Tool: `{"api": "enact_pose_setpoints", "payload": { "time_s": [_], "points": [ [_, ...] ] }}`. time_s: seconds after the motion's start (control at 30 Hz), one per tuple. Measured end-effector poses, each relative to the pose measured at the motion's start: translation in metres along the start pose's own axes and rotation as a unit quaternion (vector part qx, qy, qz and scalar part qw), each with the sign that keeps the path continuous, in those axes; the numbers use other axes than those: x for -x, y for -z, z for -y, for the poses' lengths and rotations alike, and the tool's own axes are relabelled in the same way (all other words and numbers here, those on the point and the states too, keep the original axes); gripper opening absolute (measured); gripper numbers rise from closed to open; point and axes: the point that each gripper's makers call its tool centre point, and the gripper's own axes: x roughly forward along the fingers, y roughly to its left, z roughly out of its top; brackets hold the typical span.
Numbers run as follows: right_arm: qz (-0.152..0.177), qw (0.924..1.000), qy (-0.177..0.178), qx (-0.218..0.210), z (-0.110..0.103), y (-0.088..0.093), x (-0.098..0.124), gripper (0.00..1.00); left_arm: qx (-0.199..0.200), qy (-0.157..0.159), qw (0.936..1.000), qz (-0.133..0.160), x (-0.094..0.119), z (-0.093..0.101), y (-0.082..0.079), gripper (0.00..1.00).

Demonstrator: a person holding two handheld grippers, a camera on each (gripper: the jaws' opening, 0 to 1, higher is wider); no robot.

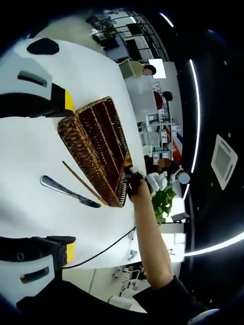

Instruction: Arrange the knives, forks, and spoons in their matching storage slots by inserting each utensil handle-first until every utensil is classified and aligned in the correct compartment

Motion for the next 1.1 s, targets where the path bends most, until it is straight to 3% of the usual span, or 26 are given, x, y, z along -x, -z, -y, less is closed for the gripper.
{"api": "enact_pose_setpoints", "payload": {
  "time_s": [0.17, 0.5, 0.7, 0.77, 0.83, 0.97, 1.03, 1.1],
  "points": [
    [-0.006, 0.9999, 0.003, -0.014, 0.003, 0.005, -0.005, 0.05, -0.006, 0.002, 1.0, -0.005, -0.001, 0.002, 0.001, 0.99],
    [0.006, 0.9998, 0.018, 0.005, 0.005, 0.011, 0.002, 0.07, -0.007, 0.0, 0.9999, -0.009, -0.001, 0.004, 0.003, 0.99],
    [0.028, 0.9996, 0.0, 0.006, 0.001, 0.003, 0.014, 0.09, -0.002, -0.003, 0.9999, -0.011, -0.001, 0.003, 0.002, 0.99],
    [0.037, 0.9991, -0.013, -0.016, -0.001, 0.003, 0.02, 0.09, 0.0, -0.007, 0.9999, -0.008, -0.001, 0.002, 0.0, 0.98],
    [0.044, 0.9989, -0.012, -0.006, -0.002, 0.003, 0.028, 0.1, 0.003, -0.015, 0.9999, -0.006, -0.001, 0.0, -0.001, 0.98],
    [0.069, 0.9968, -0.041, -0.005, -0.012, 0.0, 0.044, 0.15, 0.019, -0.026, 0.9995, -0.001, 0.001, -0.003, -0.004, 0.99],
    [0.073, 0.9959, -0.053, 0.007, -0.018, 0.0, 0.051, 0.2, 0.02, -0.027, 0.9994, -0.002, 0.001, -0.003, -0.005, 0.99],
    [0.086, 0.9929, -0.068, 0.047, -0.025, 0.0, 0.063, 0.25, 0.022, -0.026, 0.9994, -0.007, 0.001, -0.002, -0.004, 0.99]
  ]
}}
